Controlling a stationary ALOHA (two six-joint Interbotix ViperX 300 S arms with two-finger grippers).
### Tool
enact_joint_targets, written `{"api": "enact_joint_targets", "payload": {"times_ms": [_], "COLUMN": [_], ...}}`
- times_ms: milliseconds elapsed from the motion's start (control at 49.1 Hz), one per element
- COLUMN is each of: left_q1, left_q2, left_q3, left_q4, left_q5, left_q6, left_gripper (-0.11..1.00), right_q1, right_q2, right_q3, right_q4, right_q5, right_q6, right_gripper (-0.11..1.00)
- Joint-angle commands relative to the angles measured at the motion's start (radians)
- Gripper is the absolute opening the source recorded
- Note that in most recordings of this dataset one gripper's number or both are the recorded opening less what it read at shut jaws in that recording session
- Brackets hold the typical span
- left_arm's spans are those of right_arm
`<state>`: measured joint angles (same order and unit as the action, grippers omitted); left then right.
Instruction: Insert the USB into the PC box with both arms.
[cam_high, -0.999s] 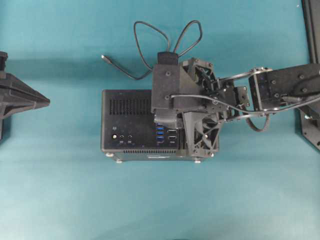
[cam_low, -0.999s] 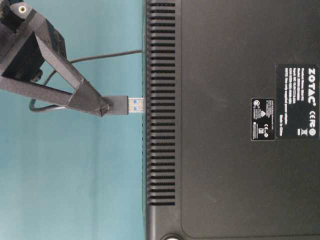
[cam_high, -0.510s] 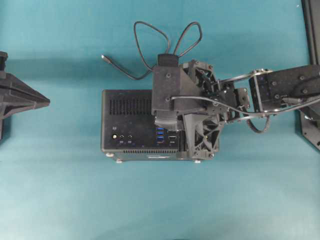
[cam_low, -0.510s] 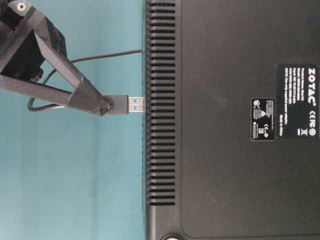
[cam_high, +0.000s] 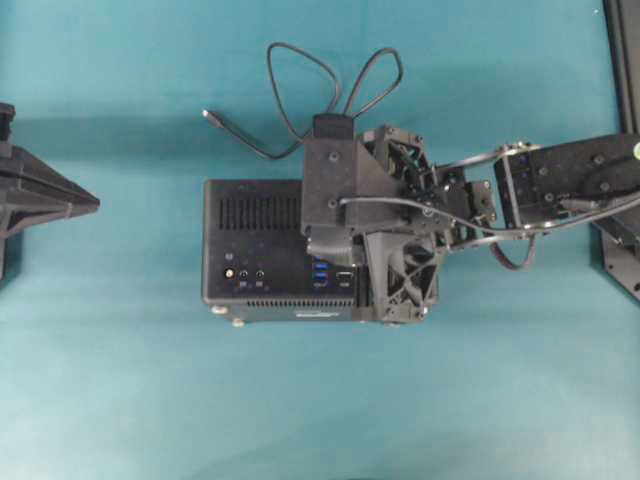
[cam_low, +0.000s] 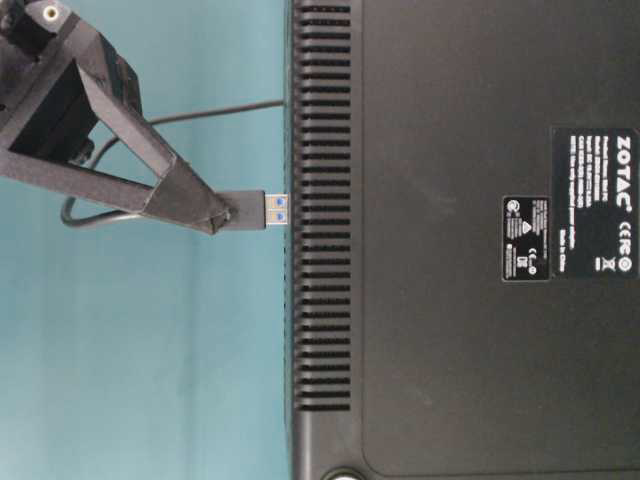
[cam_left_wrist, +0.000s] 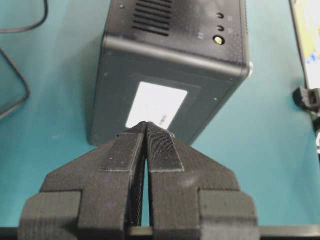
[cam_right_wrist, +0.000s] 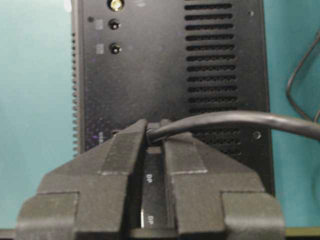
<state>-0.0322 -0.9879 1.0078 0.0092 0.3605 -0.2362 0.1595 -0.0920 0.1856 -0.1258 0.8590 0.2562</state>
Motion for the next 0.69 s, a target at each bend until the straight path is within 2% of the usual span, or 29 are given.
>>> {"api": "enact_joint_targets", "payload": {"times_ms": [0,387,673], "left_q1": [-0.002,-0.002,-0.002], "left_q2": [0.005,0.003,0.000], "left_q3": [-0.011,-0.009,-0.008], "left_q4": [0.002,0.002,0.002], "left_q5": [-0.008,-0.008,-0.008], "left_q6": [-0.002,-0.003,-0.003], "left_gripper": [0.00,0.00,0.00], "right_q1": [0.006,-0.021,0.006], "right_q2": [0.000,-0.002,-0.006], "right_q3": [0.000,0.021,0.023], "right_q4": [0.006,0.008,0.008], "right_q5": [0.003,-0.043,-0.037], "right_q6": [0.012,0.011,0.014], "right_gripper": [0.09,0.09,0.09]}}
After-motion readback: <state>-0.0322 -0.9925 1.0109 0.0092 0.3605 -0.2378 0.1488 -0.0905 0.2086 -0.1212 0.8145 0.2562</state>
